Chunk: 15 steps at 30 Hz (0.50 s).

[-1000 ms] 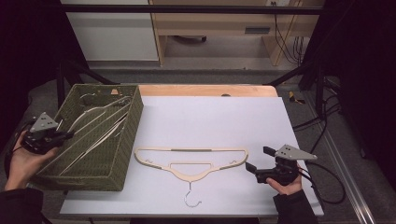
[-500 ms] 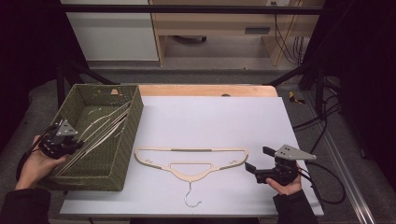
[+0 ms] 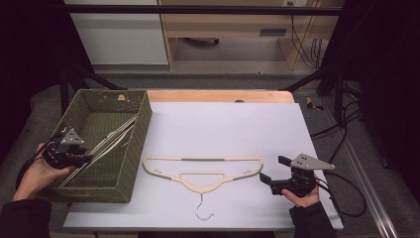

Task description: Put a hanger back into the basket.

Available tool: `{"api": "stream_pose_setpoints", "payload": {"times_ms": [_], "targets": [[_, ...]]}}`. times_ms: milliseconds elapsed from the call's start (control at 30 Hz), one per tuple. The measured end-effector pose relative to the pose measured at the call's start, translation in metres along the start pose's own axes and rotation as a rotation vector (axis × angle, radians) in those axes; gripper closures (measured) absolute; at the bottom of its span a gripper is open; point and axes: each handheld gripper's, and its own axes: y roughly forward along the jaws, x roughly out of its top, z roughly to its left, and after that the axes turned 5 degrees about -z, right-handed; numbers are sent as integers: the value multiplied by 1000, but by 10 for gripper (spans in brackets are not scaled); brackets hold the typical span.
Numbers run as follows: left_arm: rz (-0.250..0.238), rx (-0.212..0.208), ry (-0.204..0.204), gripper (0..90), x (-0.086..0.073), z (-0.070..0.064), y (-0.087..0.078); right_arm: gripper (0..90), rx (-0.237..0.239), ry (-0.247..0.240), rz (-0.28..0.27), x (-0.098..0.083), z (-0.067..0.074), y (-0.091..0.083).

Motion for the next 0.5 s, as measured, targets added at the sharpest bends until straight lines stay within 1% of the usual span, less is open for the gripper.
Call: {"api": "stream_pose_setpoints", "payload": {"times_ms": [33,67,100,133,167,200,233,267,300,367,400,467,500], "targets": [[-4,-5,-4,547,0,1,-2,59,1,0,0,0,0,0],[-13,2,-10,522,0,1,-3,59,1,0,0,0,0,0],[-7,12,-10,487,0,1,-4,60,2,1,-1,0,0,0],[-13,21,-26,447,0,1,-4,61,3,3,-1,0,0,0],[-18,18,-35,408,1,2,-6,62,5,3,-1,0,1,0],[-36,21,-48,380,0,2,-7,62,6,0,-2,0,1,0],[-43,14,-57,359,1,2,-8,62,6,-3,-4,1,1,0],[-71,11,-65,335,1,2,-10,62,7,-4,-5,1,2,0],[-91,16,-65,301,2,2,-12,62,7,-7,-8,2,2,0],[-133,17,-69,290,4,3,-21,62,13,-10,-10,3,2,-1],[-169,18,-84,272,6,2,-24,62,8,-9,-14,3,3,-1],[-212,13,-97,256,10,0,-34,62,10,-9,-14,4,4,-1],[-246,16,-106,244,12,-2,-38,62,12,-11,-18,5,4,-1]]}}
